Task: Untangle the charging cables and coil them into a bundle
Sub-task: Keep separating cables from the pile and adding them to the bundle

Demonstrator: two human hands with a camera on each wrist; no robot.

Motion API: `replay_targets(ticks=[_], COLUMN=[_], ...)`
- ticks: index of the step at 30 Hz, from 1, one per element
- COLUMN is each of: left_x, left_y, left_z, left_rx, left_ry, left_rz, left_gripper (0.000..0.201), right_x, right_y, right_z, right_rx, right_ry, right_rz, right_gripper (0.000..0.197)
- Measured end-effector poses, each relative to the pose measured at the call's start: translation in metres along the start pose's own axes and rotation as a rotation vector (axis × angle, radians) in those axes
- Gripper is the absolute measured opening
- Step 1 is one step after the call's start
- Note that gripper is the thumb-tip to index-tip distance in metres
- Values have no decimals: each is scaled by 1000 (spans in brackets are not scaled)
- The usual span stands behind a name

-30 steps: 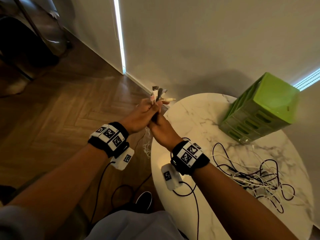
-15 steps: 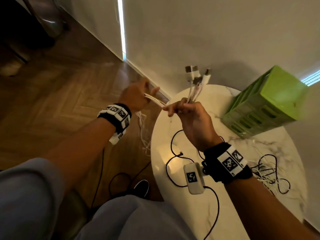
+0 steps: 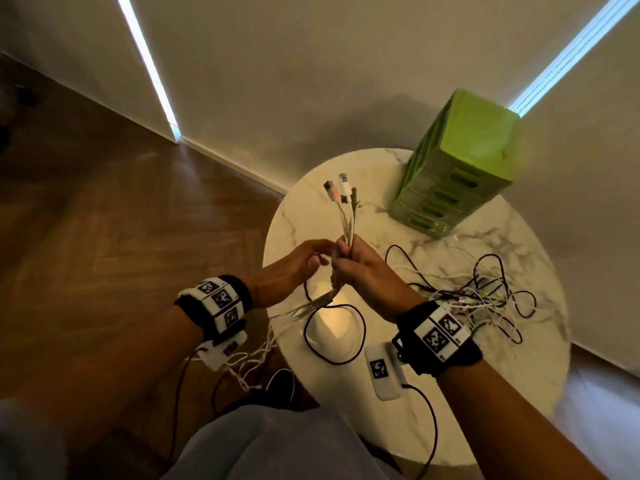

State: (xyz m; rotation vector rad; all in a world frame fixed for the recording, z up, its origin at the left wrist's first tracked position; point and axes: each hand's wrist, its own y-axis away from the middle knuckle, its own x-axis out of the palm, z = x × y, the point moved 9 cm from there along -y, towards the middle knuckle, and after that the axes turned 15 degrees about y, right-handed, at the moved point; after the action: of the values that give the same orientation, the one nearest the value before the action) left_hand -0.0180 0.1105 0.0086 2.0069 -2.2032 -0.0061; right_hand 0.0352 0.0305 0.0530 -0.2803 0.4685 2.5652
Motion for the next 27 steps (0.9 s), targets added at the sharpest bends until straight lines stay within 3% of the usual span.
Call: replay_targets(ticks=[3,6,10,12,16,19,22,24,27], left_x=[28,44,75,96,122,118,99,97,115], left_y=[-28,-48,-65,-73,-80,-93,-115,-127,-137], left_z=[-31,-48,-58,-60,-57,-53,-46,-41,-33], left_rx=[71,31,-9,-47,-127,-135,-88,-72,-99], left_ry=[170,118,-123,-206,-138,63,296,308,290], left_rz=[-4,-19,128,237,350,223,-3,-64,-62], left_gripper=[66,37,36,38,39,40,38,37,37], right_x=[-1,-6,-24,-29,-39,-53,-68,-93,-160], right_y=[18,32,45,46,42,33,42,62,93], right_z=[-6,-22,-51,-67,-85,-83,-103,-122,-151], right_rx=[-3,40,85,115,130,16,63,105,165], right_ry=[43,1,-144,-46,173,437,484,482,524], right_rz=[79,110,-13,-41,-175,-255,-81,-44,-276], right_gripper=[19,23,20,19,44,58,64,54,22])
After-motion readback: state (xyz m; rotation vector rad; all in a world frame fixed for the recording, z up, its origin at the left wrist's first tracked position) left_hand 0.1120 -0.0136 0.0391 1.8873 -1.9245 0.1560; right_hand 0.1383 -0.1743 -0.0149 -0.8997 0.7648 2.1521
